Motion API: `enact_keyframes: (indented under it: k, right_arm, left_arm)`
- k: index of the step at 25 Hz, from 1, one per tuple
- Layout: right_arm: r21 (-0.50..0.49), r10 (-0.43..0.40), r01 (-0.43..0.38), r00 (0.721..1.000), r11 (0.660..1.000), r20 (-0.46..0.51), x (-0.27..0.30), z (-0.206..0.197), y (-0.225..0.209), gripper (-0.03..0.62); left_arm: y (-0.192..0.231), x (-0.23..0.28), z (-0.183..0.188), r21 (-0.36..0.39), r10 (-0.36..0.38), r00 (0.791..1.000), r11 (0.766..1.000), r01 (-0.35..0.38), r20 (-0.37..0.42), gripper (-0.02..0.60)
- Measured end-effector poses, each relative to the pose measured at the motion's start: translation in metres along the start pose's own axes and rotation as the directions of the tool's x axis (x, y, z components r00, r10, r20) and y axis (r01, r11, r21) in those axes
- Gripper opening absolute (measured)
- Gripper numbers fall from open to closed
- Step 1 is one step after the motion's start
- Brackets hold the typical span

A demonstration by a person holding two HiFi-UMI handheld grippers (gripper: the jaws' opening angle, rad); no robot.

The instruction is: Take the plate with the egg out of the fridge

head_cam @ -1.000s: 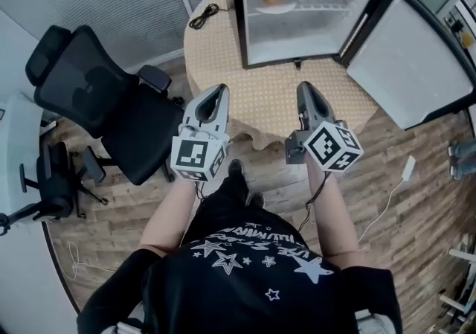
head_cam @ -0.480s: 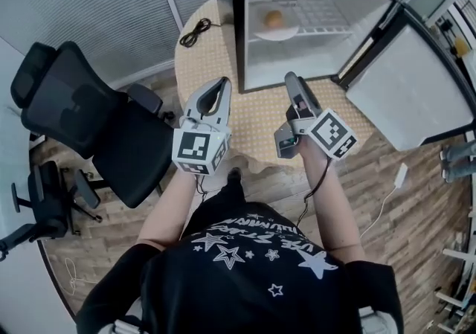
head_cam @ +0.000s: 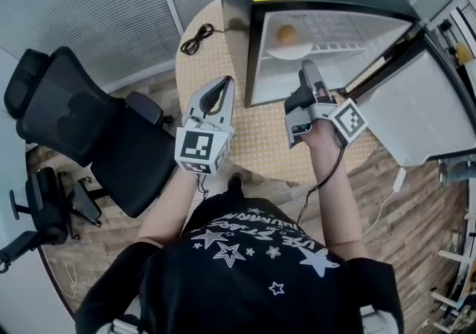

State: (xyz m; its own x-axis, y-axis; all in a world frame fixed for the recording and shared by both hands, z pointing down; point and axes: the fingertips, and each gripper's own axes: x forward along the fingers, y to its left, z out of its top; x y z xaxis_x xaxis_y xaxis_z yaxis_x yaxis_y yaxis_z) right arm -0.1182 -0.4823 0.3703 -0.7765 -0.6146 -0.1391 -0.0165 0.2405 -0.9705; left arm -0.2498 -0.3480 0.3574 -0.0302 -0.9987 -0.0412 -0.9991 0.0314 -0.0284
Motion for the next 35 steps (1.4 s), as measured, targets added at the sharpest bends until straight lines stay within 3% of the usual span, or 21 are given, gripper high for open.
enact_keyframes:
  k: [11,15,21,30,32,35]
  right_arm:
    - [0.019,-0.057,0.057,0.998,0.998,-0.002,0.039,-0.001,-0.020,0.204]
    - [-0.011,-0.080,0.080,0.997,0.997,-0.003,0.044,-0.002,-0.026,0.082]
    - [0.031,-0.090,0.090,0.996,0.995,0.018,0.038,-0.004,-0.026,0.048]
    - [0.017,-0.064,0.064,0.998,0.998,0.022,0.024,-0.012,-0.018,0.057]
    - [0.022,-0.059,0.059,0.997,0.998,0.040,0.024,-0.007,-0.018,0.159]
    - [0.024,-0.063,0.063,0.997,0.998,0.041,0.031,-0.003,-0.021,0.163]
  left_arm:
    - [0.017,0.023,-0.008,-0.030,-0.025,1.000,0.999,0.025,-0.005,0.008]
    - [0.019,0.026,-0.011,-0.029,-0.035,0.999,0.999,0.034,-0.010,0.008]
    - [0.018,0.025,-0.012,-0.035,-0.047,0.999,0.998,0.047,-0.010,0.008]
    - [0.012,0.026,-0.015,-0.024,-0.068,0.997,0.997,0.067,-0.024,0.008]
    - [0.010,0.024,-0.014,-0.019,-0.073,0.997,0.997,0.073,-0.023,0.008]
    - [0.010,0.021,-0.015,-0.015,-0.077,0.997,0.997,0.077,-0.029,0.008]
